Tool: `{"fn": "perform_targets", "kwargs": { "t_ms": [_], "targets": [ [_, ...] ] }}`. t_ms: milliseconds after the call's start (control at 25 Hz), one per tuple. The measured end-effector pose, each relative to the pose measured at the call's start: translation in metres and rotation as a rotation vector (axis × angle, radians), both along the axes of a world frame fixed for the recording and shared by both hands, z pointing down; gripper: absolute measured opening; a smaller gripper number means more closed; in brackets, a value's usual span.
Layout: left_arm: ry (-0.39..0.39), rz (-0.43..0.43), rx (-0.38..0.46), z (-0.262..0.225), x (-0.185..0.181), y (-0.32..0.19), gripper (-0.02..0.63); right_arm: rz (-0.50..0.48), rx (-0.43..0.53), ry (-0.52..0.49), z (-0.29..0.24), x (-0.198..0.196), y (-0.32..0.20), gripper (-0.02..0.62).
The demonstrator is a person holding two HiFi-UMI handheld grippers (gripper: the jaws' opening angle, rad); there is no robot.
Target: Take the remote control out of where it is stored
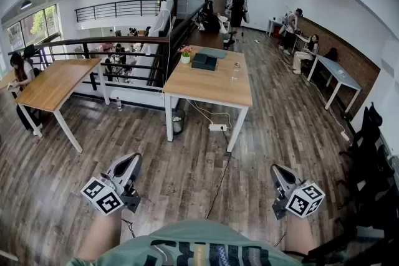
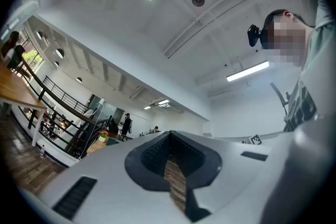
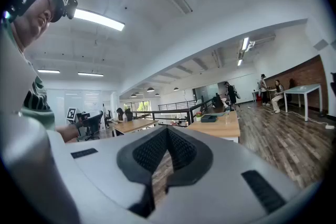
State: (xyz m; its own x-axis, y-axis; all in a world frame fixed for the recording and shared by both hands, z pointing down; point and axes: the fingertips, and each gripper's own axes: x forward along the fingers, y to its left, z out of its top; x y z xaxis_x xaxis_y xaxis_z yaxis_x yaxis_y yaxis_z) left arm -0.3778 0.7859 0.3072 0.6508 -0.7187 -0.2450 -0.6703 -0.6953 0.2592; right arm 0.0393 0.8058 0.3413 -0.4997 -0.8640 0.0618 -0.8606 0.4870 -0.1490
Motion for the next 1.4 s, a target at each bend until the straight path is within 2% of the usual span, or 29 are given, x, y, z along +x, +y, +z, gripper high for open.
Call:
{"fn": "perform_targets", "kwargs": {
  "t_ms": [400,720,1200,1400],
  "targets": [
    [-0.007,0.023,0.007,-0.002,0.028,0.003,-0.012,0.023,0.000,-0.017,0.000,0.027,0.011,0.000],
    [-0.017,0.054,0.005,-0.002,0.067,0.002,-0.012,0.069,0.000,-0.119,0.002,0.071,0.020,0.000],
    [-0.042,0.107,-0.019,0.004,0.130,-0.007,-0.012,0.056,0.005,-0.113,0.014,0.115,0.027,0.000],
    [-0.051,0.127,-0.031,0.009,0.151,-0.017,-0.012,0.069,-0.011,-0.142,0.027,0.137,0.021,0.000]
  ]
}}
